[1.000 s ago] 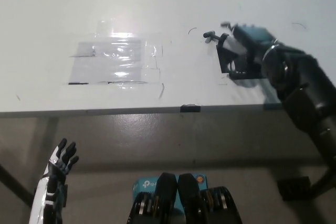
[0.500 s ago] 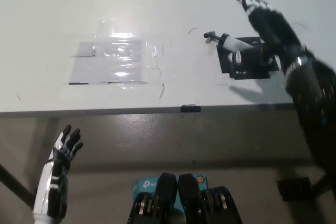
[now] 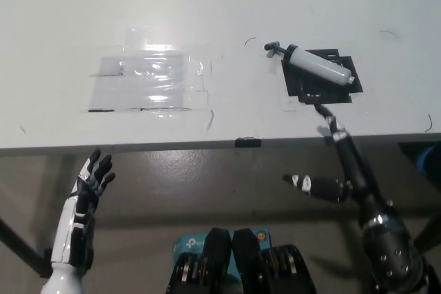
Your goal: The robot uses right hand to pick up a small white air pumper and uses its left hand to compress it, and then puts it on the desk
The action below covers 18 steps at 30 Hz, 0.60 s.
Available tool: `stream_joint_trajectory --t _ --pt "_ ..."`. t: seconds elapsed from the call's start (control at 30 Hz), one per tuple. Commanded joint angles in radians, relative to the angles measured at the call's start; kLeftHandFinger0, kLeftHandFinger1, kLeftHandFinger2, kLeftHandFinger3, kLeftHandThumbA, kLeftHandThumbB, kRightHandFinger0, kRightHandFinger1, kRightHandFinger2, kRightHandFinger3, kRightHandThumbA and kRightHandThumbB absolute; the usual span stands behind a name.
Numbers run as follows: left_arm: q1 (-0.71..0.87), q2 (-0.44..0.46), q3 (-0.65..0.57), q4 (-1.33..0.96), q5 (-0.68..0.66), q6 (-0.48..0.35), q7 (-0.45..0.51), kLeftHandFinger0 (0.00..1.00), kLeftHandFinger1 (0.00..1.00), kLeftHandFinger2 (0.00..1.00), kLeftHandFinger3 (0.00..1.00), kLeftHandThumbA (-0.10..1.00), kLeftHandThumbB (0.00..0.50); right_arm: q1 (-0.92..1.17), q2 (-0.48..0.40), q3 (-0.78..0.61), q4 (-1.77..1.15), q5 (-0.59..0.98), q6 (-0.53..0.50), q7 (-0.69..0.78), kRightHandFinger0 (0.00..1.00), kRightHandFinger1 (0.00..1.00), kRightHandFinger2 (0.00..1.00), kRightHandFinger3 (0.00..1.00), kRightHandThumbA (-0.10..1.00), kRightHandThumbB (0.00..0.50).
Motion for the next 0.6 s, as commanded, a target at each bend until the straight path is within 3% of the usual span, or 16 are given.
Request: stream_joint_trajectory --t 0.0,0.07,0.57 --pt "-0.003 0.037 -0.012 0.005 0.015 -0.028 -0.027 1.0 1.0 1.0 1.0 1.0 0.163 -0.01 0.057 -0.08 0.099 0.205 -0.339 -0.218 1.0 1.0 1.0 1.0 1.0 0.148" --pt "-0.004 0.04 -0.013 0.009 0.007 -0.016 -0.035 1.0 1.0 1.0 1.0 1.0 0.152 -0.008 0.061 -0.08 0.112 0.214 -0.339 -0.211 1.0 1.0 1.0 1.0 1.0 0.185" --pt "0.024 0.056 -0.011 0.09 0.021 -0.037 -0.025 1.0 1.0 1.0 1.0 1.0 0.158 0.072 0.051 -0.009 0.099 0.285 -0.339 -0.207 1.0 1.0 1.0 1.0 1.0 0.19"
